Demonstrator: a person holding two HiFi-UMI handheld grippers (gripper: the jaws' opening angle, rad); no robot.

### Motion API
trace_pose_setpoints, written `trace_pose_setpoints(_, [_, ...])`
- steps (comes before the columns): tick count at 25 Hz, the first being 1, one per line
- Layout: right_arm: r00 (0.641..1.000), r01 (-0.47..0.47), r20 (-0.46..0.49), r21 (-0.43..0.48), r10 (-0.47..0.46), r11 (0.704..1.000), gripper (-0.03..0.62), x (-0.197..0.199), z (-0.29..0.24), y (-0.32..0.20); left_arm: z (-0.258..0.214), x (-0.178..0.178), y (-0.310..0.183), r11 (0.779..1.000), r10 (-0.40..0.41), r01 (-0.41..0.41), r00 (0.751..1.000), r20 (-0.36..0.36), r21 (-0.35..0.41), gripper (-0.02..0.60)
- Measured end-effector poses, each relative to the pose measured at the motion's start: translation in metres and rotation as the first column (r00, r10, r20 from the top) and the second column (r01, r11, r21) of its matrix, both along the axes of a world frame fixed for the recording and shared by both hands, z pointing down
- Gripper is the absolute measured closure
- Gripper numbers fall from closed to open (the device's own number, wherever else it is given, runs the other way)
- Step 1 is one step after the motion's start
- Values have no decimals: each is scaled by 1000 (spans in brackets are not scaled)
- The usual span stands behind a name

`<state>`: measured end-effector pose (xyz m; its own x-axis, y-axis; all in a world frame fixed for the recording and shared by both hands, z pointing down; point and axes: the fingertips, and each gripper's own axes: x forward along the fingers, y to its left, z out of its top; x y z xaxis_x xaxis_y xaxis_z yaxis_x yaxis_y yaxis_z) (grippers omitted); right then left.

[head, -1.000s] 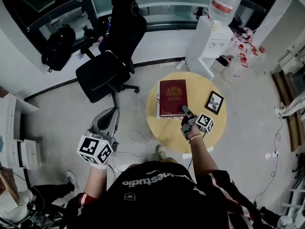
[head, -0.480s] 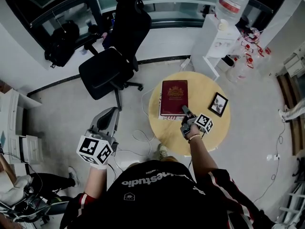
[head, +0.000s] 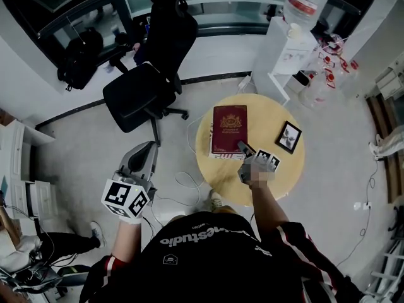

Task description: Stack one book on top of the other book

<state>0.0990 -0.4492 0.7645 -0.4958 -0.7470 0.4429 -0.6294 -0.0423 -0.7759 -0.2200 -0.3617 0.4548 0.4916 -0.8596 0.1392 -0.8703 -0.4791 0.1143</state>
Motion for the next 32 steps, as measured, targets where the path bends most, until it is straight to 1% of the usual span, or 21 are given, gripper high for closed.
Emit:
trace_pose_setpoints(2, [998,22,-64,-2,-22,1000,326,2,2,-1,0,0,-1,1000,1,-1,1000,0,1,566])
trace_pose_setpoints(4, [986,53,-155,-7,-54,999,313,4,5,0,0,0,-2,1000,0,0,1000,-3,1,566])
trace_pose_setpoints(5, [974,73,-216,-10,-73,997,314,4,7,0,0,-1,-2,1000,0,0,1000,-4,2,566])
trace_pose_setpoints(7, [934,118,-337,-12,-116,993,313,4,8,0,-1,-2,-3,1000,1,-1,1000,-6,3,566])
trace_pose_setpoints(8, [915,142,-381,-10,-135,990,313,2,6,-1,-1,-2,-3,1000,1,-1,1000,-5,3,566])
trace_pose_setpoints(11, [876,187,-452,-1,-168,982,326,-1,3,-4,-1,-2,-4,1000,-1,1,1000,-5,3,566])
trace_pose_setpoints(14, [865,196,-470,-4,-175,981,341,0,4,-5,0,-2,-3,1000,-5,5,1000,-7,4,566])
trace_pose_setpoints(22, [862,203,-473,-4,-181,979,345,-2,6,-5,3,-1,-5,1000,-9,9,1000,-12,5,566])
trace_pose_setpoints(28, [878,161,-458,5,-141,987,345,11,-4,-1,0,1,-6,1000,-1,1,1000,-23,8,566])
trace_pose_setpoints(32, [875,149,-469,27,-119,989,345,21,-19,4,-1,3,-5,1000,10,-10,1000,-27,12,566])
